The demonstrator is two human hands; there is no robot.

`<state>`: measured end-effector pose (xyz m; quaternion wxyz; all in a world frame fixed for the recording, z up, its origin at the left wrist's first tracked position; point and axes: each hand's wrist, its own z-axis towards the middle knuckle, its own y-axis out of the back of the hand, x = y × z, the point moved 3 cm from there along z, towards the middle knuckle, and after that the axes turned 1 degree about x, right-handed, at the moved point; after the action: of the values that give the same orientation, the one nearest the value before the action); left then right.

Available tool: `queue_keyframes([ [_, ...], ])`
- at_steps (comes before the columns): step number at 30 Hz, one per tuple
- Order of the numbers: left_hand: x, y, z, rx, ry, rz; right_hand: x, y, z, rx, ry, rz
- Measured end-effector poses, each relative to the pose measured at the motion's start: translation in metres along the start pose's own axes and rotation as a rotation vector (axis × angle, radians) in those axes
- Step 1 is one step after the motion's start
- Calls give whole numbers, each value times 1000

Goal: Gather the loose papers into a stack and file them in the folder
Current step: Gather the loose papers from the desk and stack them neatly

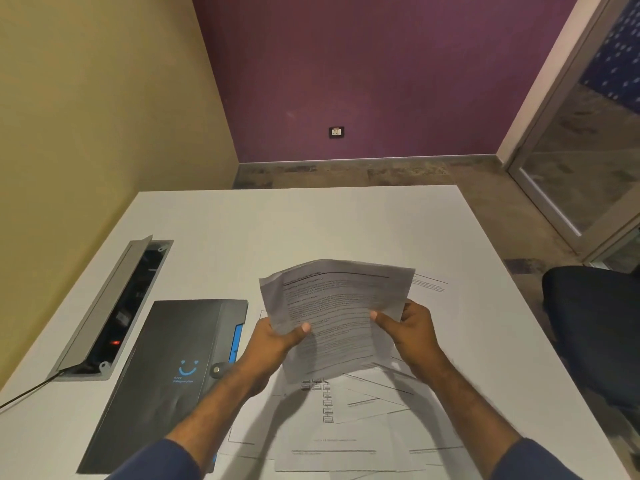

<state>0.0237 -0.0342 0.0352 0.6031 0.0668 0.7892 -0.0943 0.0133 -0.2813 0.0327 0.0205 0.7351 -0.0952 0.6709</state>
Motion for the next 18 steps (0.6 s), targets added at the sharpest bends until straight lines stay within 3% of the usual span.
queue_keyframes([
  [8,37,-14,-13,5,21,113,-41,1,-22,35,-82,-359],
  [13,42,-19,-4,-102,25,179,-35,2,-18,-3,-28,-319],
  [18,42,-16,9,-170,12,259,-39,20,-7,-70,-98,-171],
])
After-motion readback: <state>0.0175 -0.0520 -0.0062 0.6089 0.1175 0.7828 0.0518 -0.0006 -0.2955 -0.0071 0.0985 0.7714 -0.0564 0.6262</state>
